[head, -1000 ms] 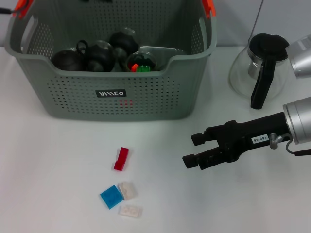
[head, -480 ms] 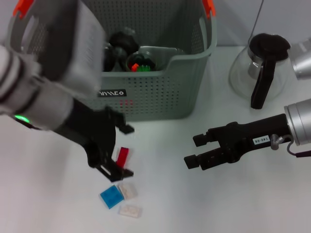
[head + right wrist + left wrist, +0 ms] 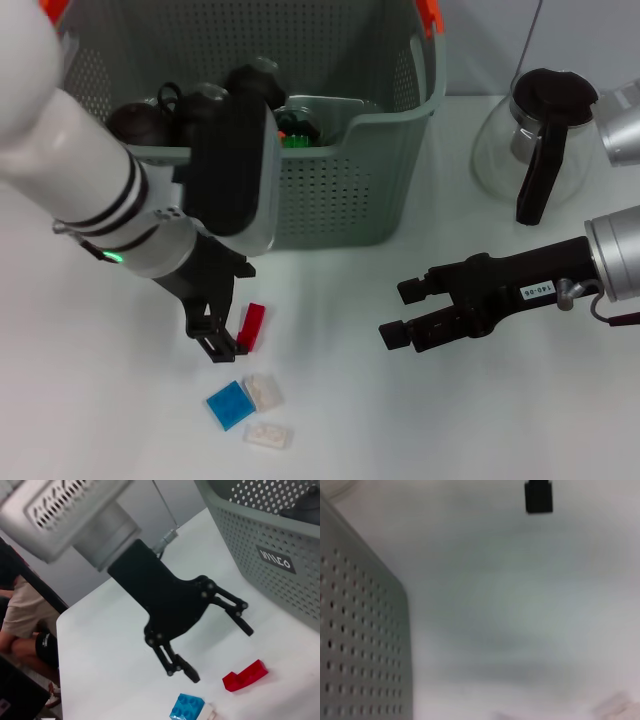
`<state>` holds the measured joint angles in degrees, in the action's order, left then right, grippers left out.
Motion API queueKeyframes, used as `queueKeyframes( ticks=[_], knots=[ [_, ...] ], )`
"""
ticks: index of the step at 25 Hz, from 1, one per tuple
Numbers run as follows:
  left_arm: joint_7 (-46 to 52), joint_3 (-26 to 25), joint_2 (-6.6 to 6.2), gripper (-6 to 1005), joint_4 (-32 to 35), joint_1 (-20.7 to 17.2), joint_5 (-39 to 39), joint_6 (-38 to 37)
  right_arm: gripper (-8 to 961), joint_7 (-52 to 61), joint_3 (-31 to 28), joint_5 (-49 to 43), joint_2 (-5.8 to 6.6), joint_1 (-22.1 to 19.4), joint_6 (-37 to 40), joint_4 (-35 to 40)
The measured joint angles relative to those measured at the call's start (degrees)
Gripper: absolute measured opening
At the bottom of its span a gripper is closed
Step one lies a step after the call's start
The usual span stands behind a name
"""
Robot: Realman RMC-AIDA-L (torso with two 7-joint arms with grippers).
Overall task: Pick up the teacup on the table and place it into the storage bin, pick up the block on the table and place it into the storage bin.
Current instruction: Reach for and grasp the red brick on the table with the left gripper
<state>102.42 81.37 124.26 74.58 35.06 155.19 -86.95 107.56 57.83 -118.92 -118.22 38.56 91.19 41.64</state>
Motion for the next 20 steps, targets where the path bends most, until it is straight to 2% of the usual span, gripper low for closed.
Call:
queueKeyframes(
  ticks=[11, 20],
  knots=[
    [-3.93, 3.93, -0.07, 946, -5.74, 1.91, 0.86, 5.80, 931, -0.02, -0.37, -0.16, 0.18, -0.06, -0.46, -1.38],
    [-4.87, 5.35, -0.18, 944, -9.36, 3.12, 0.98, 7.22, 930, 0.05, -0.44, -0.18, 0.19, -0.13, -0.75, -1.93]
  ],
)
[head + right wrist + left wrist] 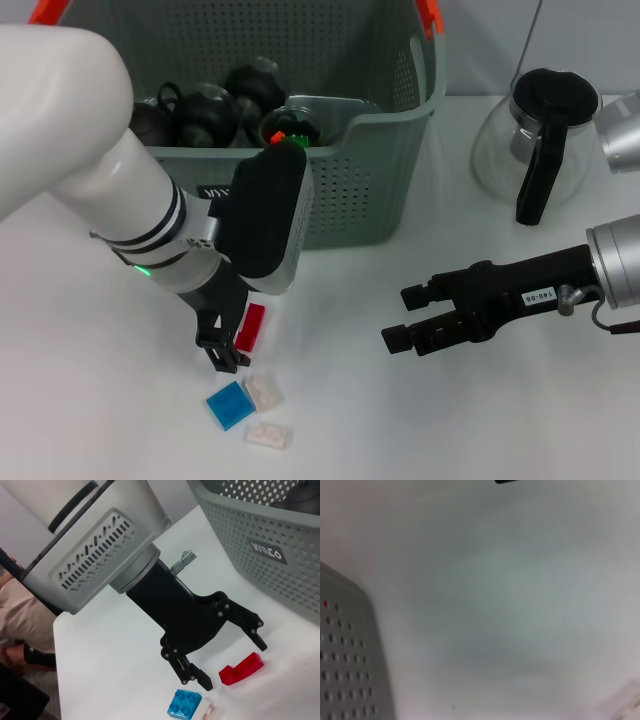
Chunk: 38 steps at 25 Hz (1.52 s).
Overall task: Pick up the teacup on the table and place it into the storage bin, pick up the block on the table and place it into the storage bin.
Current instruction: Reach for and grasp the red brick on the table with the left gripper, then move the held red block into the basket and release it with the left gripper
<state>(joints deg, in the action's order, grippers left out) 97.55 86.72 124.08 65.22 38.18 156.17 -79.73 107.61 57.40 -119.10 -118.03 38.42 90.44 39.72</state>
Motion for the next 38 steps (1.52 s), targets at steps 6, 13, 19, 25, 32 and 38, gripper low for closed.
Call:
queueKeyframes(
  ticks=[6, 13, 19, 25, 32, 38],
  knots=[
    [-0.16, 0.09, 0.09, 942, -3.16, 1.47, 0.01, 1.28, 931, -0.09, -0.04, 0.01, 0.00, 0.07, -0.16, -0.17],
    [-0.17, 0.11, 0.11, 864, -5.64, 2.88, 0.01, 2.20, 931, 0.02, 0.03, 0.01, 0.00, 0.03, -0.18, -0.25],
    [-0.17, -0.37, 0.01, 744, -7.20, 3.78, 0.00, 2.31, 930, 0.01, 0.09, 0.01, 0.00, -0.01, -0.18, -0.26],
    [-0.17, -0.63, -0.06, 674, -7.28, 3.79, -0.01, 2.32, 931, -0.06, 0.09, 0.01, 0.00, -0.02, -0.25, -0.26],
    [0.34, -4.94, 0.20, 659, -3.72, 3.46, -0.93, -3.60, 931, -0.11, 0.01, -0.03, 0.00, -0.07, -0.27, -0.26],
    [0.98, -28.88, -0.08, 654, 5.24, 3.60, -12.86, -23.14, 931, -0.02, -0.03, -0.38, 0.20, -0.25, -0.26, -0.26]
  ],
)
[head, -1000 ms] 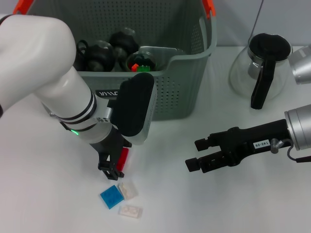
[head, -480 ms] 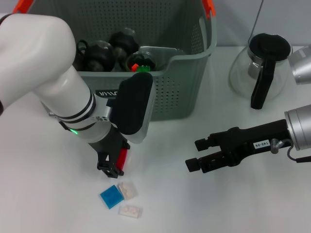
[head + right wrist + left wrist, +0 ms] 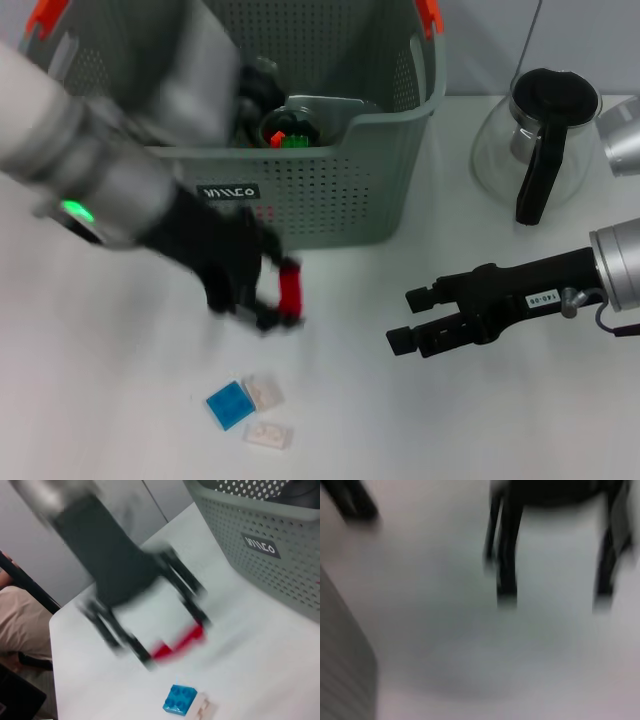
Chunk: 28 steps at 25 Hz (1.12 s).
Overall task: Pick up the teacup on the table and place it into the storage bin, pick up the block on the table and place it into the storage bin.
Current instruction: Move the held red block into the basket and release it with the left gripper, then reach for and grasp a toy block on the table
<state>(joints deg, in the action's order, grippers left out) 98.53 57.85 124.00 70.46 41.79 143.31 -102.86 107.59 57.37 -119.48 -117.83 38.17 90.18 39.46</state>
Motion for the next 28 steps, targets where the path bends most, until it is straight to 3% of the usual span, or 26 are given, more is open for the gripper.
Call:
queueKeyframes(
  ticks=[2, 4, 6, 8, 10, 12, 16, 21, 24, 28],
  knots=[
    [3.01, -12.93, -0.79, 653, 3.22, 1.00, -7.04, -7.09, 931, 0.13, -0.04, -0.03, 0.05, -0.01, -0.01, 0.00],
    [8.17, -22.15, -2.45, 652, 4.74, 2.14, -13.14, -9.74, 931, 0.27, -0.14, -0.06, 0.06, -0.02, -0.01, -0.01],
    [12.70, -26.87, -4.52, 653, 4.61, 2.70, -18.17, -9.03, 931, 0.31, -0.22, -0.11, 0.07, 0.04, -0.01, 0.00],
    [16.94, -28.42, -7.47, 654, 2.27, 3.17, -21.44, -3.17, 931, 0.34, -0.19, -0.16, 0.06, 0.25, -0.04, 0.00],
    [20.52, -25.33, -9.87, 654, -1.82, 4.02, -20.56, 6.48, 931, 0.38, 0.02, -0.16, 0.04, 0.49, 0.01, 0.00],
    [22.14, -21.96, -11.37, 653, -6.28, 5.10, -18.83, 14.79, 931, 0.41, 0.18, -0.15, 0.00, 0.70, 0.02, 0.00],
    [21.36, -17.53, -11.37, 653, -12.02, 6.52, -16.35, 27.58, 930, 0.43, 0.25, -0.15, -0.03, 0.98, 0.12, 0.00],
    [21.82, -13.19, -10.22, 679, -12.31, 6.52, -15.83, 32.84, 930, 0.43, 0.29, -0.19, 0.00, 1.05, 0.43, 0.04],
    [22.18, -13.41, -9.95, 759, -9.76, 5.72, -17.05, 30.25, 930, 0.18, 0.30, -0.22, 0.00, 1.04, 0.44, 0.11],
    [19.19, -13.38, -9.43, 921, -2.04, 2.43, -23.25, 15.66, 930, 0.05, 0.29, -0.30, 0.17, 1.02, 0.08, 0.07]
  ],
)
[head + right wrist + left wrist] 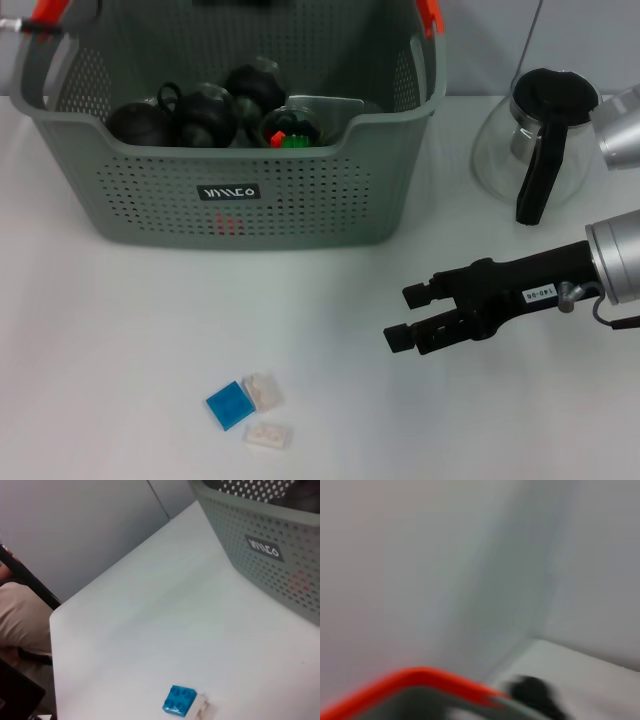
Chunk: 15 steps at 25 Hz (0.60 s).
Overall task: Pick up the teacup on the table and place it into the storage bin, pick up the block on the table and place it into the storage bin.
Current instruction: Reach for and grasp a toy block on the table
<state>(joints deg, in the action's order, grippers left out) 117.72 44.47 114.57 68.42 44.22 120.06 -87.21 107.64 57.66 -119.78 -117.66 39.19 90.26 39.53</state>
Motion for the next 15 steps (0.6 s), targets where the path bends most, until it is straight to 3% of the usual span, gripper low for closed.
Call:
queueKeyframes(
  ticks=[3, 6, 11, 15],
  knots=[
    [-4.92, 0.61, 1.32, 921, 6.14, -2.80, -2.52, -14.81, 930, 0.02, 0.00, -0.01, 0.12, 0.01, -0.09, -0.03],
    [-7.89, 4.02, 2.93, 920, 12.02, -5.79, 0.44, -24.77, 930, 0.09, -0.16, -0.02, 0.18, 0.07, -0.13, -0.04],
    [-10.10, 13.13, 6.51, 920, 18.56, -10.03, 14.44, -25.09, 930, 0.36, -0.08, -0.02, 0.23, 0.09, -0.96, -0.13],
    [-9.55, 20.67, 9.48, 919, 18.36, -10.83, 26.69, -22.68, 931, 0.87, -0.03, -0.02, 0.17, 0.09, -1.10, -0.15]
  ],
)
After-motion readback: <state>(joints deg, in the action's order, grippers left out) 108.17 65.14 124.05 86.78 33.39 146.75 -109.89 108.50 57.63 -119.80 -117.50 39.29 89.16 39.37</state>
